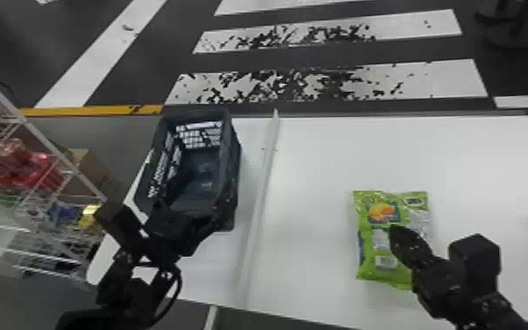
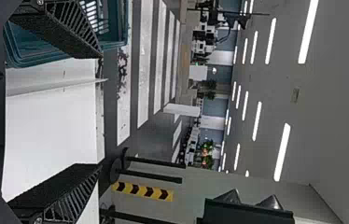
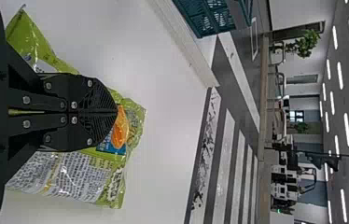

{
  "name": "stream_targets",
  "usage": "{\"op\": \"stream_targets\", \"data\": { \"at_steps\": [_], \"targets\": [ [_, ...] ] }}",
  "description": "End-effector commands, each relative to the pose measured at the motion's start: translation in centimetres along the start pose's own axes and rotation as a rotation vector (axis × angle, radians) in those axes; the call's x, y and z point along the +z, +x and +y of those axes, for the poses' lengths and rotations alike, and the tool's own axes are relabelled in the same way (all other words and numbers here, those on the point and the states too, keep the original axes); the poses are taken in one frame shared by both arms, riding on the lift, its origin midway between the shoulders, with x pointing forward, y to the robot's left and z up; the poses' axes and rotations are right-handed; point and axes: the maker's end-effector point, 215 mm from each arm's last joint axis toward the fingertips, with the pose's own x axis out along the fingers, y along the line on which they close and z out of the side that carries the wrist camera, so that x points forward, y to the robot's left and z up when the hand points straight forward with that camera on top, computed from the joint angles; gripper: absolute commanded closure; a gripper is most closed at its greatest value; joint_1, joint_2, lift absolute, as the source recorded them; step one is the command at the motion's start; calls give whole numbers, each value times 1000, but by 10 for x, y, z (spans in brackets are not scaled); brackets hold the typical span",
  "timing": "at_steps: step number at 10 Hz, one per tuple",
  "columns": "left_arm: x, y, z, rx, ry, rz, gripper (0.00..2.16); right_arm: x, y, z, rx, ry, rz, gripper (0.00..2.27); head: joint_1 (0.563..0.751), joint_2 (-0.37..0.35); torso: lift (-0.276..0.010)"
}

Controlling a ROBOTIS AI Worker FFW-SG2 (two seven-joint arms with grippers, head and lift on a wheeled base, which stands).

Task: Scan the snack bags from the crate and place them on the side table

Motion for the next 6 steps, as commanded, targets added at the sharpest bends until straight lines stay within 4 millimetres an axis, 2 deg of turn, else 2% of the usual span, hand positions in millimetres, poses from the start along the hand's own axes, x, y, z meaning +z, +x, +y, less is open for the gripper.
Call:
{"op": "stream_targets", "data": {
  "at_steps": [1,5,6],
  "targets": [
    [-2,0,0,0,-2,1,36,-22,0,8,24,9,45,2256,695,266,-50],
    [-3,-1,0,-1,-10,-1,36,-64,12,19,66,18,125,2256,695,291,-50],
    [-3,-1,0,-1,-9,-3,36,-67,13,20,71,16,128,2256,695,292,-50]
  ]
}}
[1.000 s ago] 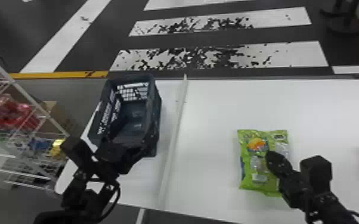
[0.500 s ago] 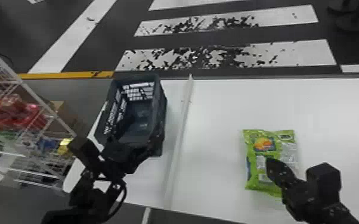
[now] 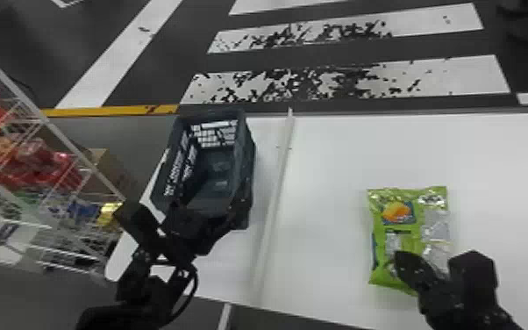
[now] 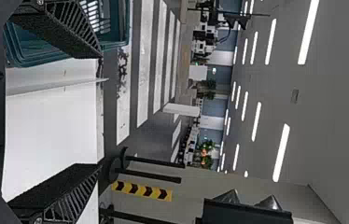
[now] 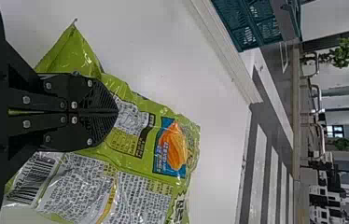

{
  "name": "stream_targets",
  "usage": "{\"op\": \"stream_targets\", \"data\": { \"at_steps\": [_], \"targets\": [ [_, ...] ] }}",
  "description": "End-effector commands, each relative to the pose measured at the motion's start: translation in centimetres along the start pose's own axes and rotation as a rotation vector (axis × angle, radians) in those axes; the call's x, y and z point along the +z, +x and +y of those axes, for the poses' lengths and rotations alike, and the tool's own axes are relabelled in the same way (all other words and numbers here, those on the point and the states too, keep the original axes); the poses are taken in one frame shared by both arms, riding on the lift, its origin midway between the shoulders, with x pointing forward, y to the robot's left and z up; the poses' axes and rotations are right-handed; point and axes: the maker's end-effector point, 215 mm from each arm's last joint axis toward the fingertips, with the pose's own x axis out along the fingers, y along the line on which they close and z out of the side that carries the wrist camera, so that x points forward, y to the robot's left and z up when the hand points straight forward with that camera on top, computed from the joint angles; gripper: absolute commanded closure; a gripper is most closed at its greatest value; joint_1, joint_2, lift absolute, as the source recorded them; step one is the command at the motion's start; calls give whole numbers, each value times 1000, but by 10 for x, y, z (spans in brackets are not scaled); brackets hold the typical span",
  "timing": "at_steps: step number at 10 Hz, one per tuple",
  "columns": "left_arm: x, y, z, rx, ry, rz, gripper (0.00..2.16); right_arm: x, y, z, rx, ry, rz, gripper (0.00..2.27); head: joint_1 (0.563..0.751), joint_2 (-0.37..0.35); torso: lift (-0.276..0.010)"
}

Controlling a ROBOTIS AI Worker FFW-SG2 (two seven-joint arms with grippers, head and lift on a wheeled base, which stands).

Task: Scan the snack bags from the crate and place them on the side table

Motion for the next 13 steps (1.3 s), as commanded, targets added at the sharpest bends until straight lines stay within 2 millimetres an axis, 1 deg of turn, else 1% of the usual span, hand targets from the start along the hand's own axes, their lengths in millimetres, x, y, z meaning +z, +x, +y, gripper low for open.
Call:
{"op": "stream_targets", "data": {
  "at_steps": [1,3,4,5,7,9,10,11,13],
  "targets": [
    [-1,0,-1,-2,-1,2,36,9,0,-1,-1,-5,-20,2256,695,294,-50],
    [-1,0,-2,-3,-2,2,36,59,-12,-1,-9,-15,-108,2256,695,292,-50],
    [-1,0,-2,-4,-2,0,36,75,-15,4,-3,-26,-127,2256,695,291,-50],
    [-1,0,-2,-4,-2,0,36,78,-13,13,11,-43,-127,2256,695,291,-50],
    [0,2,-4,-9,-1,-2,36,73,1,38,54,-91,-100,2256,695,312,-50],
    [1,3,-4,-10,-3,-2,36,67,17,57,88,-142,-75,2256,695,338,-50],
    [0,4,-5,-12,-2,-1,36,64,24,61,93,-158,-64,2256,695,350,-50],
    [-1,4,-5,-13,-2,0,36,58,32,58,84,-169,-49,2256,695,350,-50],
    [-4,5,-6,-16,-5,5,36,56,39,46,53,-187,-41,2256,695,350,-50]
  ]
}}
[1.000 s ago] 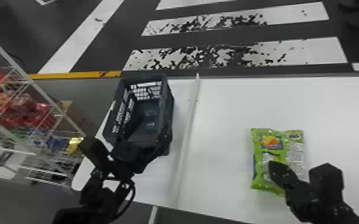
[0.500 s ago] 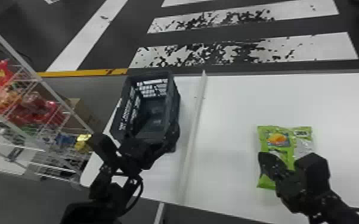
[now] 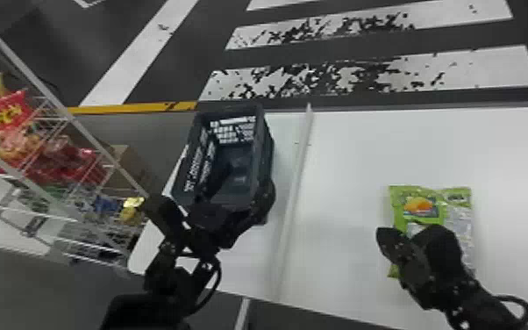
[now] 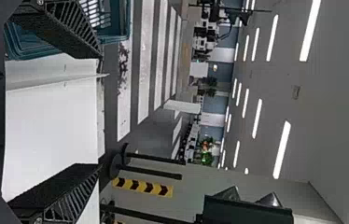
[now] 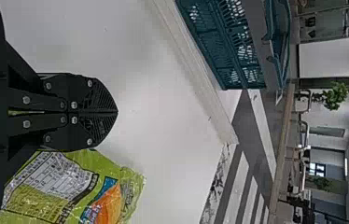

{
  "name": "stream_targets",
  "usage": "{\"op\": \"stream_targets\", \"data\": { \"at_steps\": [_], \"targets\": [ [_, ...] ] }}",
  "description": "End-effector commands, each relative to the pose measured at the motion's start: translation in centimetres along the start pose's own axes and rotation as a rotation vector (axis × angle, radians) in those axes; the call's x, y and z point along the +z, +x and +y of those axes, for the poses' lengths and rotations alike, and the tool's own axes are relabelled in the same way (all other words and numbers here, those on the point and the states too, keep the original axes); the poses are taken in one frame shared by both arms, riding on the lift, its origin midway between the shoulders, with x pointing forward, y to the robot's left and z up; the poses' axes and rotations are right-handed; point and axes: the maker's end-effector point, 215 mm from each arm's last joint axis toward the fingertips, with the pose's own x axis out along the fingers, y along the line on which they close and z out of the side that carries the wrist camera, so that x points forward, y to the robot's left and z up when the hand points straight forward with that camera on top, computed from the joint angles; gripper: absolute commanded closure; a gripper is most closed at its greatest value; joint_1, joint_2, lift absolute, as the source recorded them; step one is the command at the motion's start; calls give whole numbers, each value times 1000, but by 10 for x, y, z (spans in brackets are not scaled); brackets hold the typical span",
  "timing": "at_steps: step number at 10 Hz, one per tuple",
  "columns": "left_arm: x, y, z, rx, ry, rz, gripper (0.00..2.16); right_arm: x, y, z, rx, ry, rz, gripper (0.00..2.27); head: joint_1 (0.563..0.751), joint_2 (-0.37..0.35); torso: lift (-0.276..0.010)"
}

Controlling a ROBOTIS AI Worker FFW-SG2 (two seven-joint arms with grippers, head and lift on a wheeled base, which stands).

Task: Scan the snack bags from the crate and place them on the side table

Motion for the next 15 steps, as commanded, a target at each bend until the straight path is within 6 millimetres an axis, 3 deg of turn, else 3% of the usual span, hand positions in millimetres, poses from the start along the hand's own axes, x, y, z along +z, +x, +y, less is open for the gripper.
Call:
{"op": "stream_targets", "data": {
  "at_steps": [1,15],
  "targets": [
    [-2,1,-2,-3,-3,2,36,-3,5,-9,-15,-16,10,2256,695,350,-50],
    [-2,5,-8,-21,-4,2,36,-36,-15,-118,-210,-49,94,2256,695,212,-50]
  ]
}}
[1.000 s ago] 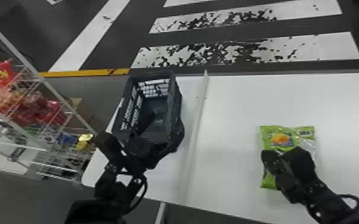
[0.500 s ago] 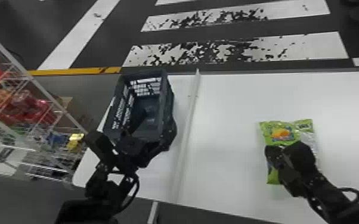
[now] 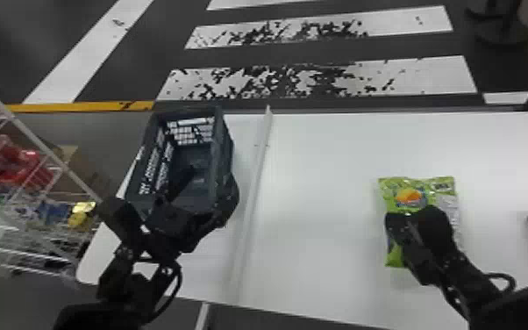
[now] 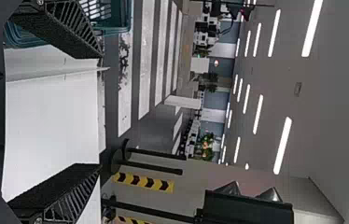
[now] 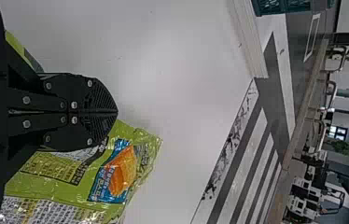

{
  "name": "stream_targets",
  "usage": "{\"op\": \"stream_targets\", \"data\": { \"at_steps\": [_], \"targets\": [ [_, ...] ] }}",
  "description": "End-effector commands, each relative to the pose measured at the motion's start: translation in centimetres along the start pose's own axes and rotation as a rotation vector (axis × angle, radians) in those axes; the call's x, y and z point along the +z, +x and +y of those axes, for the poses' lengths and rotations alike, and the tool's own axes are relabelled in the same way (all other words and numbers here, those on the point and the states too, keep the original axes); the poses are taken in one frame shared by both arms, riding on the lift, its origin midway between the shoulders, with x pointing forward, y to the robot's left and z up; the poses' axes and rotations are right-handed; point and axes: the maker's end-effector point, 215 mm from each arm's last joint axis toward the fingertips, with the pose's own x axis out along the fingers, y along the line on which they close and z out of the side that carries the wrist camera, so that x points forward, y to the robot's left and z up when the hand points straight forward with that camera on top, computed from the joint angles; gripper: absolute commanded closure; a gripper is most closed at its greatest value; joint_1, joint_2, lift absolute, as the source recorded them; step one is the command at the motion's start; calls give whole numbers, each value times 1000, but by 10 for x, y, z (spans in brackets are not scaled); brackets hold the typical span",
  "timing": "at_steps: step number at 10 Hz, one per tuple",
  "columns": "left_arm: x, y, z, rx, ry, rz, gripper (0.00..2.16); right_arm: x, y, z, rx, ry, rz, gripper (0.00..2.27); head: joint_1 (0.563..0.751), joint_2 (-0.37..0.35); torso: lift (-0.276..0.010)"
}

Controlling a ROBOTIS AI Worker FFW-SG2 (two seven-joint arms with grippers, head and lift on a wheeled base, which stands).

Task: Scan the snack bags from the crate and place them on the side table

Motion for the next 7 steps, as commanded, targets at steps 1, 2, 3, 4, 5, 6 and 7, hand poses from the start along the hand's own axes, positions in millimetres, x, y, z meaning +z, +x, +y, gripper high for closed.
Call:
{"op": "stream_targets", "data": {
  "at_steps": [1,2,3,4,5,6,7],
  "targets": [
    [-1,0,0,-1,1,3,36,-4,-1,-8,-12,-2,7,2256,695,200,-50],
    [1,1,0,-1,2,1,36,-7,-1,-12,-17,-4,12,2256,695,192,-50],
    [1,1,0,-2,2,-1,36,-10,-2,-17,-24,-3,16,2256,695,189,-50],
    [1,1,-1,-3,1,1,36,-12,-2,-25,-37,4,19,2256,695,182,-50],
    [1,1,-1,-3,2,-1,36,-15,-3,-32,-45,1,24,2256,695,172,-50],
    [1,2,-1,-4,1,-1,36,-20,-4,-41,-55,-7,33,2256,695,166,-50],
    [0,1,-1,-4,0,1,36,-23,-6,-50,-66,-12,35,2256,695,148,-50]
  ]
}}
